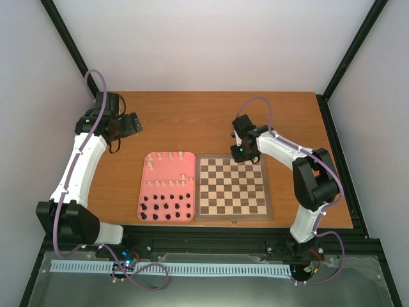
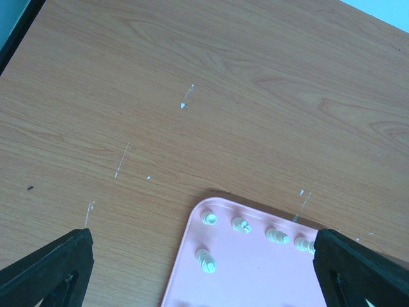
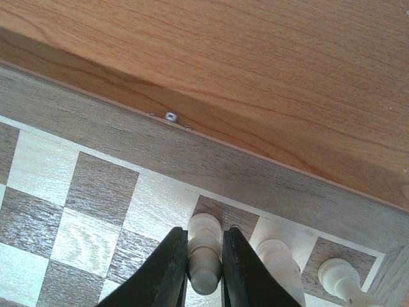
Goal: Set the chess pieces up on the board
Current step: Place the chess piece on the chessboard.
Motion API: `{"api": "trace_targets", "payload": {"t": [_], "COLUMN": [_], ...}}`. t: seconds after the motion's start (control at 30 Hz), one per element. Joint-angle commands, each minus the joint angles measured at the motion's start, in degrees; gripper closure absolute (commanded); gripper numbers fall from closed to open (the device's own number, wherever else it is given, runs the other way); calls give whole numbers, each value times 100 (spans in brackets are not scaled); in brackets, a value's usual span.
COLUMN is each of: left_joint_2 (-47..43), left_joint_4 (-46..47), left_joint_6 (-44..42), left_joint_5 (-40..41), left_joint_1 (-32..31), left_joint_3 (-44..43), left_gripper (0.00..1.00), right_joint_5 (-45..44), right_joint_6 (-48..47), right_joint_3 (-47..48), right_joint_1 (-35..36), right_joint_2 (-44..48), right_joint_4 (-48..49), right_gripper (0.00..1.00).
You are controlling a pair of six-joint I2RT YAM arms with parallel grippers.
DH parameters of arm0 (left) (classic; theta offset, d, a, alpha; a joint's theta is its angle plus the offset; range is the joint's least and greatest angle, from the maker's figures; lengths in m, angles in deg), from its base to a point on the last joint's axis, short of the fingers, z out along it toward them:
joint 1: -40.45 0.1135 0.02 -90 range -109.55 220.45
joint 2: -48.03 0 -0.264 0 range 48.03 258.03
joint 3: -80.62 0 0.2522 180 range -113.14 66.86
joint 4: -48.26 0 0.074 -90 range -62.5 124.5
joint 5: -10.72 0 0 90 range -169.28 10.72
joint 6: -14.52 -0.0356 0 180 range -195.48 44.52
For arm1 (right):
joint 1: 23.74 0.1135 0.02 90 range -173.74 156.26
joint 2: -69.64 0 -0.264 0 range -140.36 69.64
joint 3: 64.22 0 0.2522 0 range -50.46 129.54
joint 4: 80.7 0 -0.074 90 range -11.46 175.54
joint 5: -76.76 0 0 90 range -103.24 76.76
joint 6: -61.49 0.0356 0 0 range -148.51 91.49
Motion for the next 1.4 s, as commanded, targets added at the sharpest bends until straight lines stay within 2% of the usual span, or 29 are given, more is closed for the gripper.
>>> {"api": "trace_targets", "payload": {"t": [0.0, 1.07, 1.37], "left_joint_2": [-153, -191, -179], "left_joint_4": [76, 91, 98], "left_joint_6": [-65, -48, -64], "left_joint_5": [-28, -64, -46], "left_joint_1": [29, 25, 26], "left_joint_3": [6, 62, 60], "left_gripper": [4, 4, 4], "right_joint_5": [-69, -153, -75], "right_joint_6": [-41, -15, -59], "right_joint_3": [-61, -104, -64], "right_joint_1": [-57, -53, -53], "right_joint_2": [91, 173, 181], "right_joint_4": [-21, -52, -52], "right_gripper": [84, 84, 75]}}
